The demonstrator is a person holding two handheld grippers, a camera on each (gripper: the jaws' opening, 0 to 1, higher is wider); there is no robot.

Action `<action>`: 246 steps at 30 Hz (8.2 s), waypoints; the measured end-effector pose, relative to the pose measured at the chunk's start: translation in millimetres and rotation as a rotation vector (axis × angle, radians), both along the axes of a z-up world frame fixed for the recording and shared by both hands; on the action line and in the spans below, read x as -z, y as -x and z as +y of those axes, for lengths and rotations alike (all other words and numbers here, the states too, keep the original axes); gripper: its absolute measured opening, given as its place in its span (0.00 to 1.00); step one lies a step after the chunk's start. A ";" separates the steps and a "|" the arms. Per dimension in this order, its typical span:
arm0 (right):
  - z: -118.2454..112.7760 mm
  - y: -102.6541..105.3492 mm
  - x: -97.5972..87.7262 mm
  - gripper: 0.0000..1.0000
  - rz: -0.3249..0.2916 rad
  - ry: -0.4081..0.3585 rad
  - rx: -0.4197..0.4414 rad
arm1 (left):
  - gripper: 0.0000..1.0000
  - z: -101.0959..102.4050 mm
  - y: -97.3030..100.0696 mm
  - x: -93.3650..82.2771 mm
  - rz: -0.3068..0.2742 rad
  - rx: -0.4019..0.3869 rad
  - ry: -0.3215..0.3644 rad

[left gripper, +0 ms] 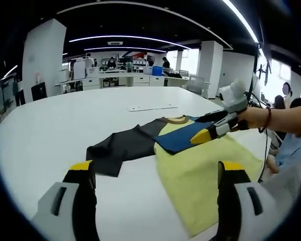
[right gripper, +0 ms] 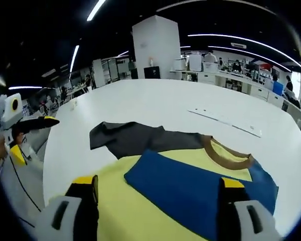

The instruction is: Fold the garment on the visible template until the final outline fits inside the template.

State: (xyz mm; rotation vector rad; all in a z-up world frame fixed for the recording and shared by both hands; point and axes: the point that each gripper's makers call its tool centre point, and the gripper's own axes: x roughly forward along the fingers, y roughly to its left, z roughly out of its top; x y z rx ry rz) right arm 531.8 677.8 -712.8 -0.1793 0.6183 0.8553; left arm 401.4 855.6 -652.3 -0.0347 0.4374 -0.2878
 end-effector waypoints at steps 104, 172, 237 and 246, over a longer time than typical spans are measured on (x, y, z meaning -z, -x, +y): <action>-199.4 -15.7 25.7 0.83 -0.009 0.023 0.397 | 0.57 48.0 -51.9 30.8 0.009 -0.123 -0.116; -156.3 88.4 -45.8 1.00 -0.006 -0.020 0.136 | 0.01 42.9 -105.2 93.8 0.124 -0.146 -0.109; -166.8 100.7 -48.4 1.00 -0.015 0.020 0.138 | 0.00 192.6 -56.2 42.7 0.138 -0.659 -0.271; -169.4 102.1 -49.4 1.00 -0.023 0.020 0.133 | 0.00 175.7 -56.8 32.5 0.134 -0.629 -0.262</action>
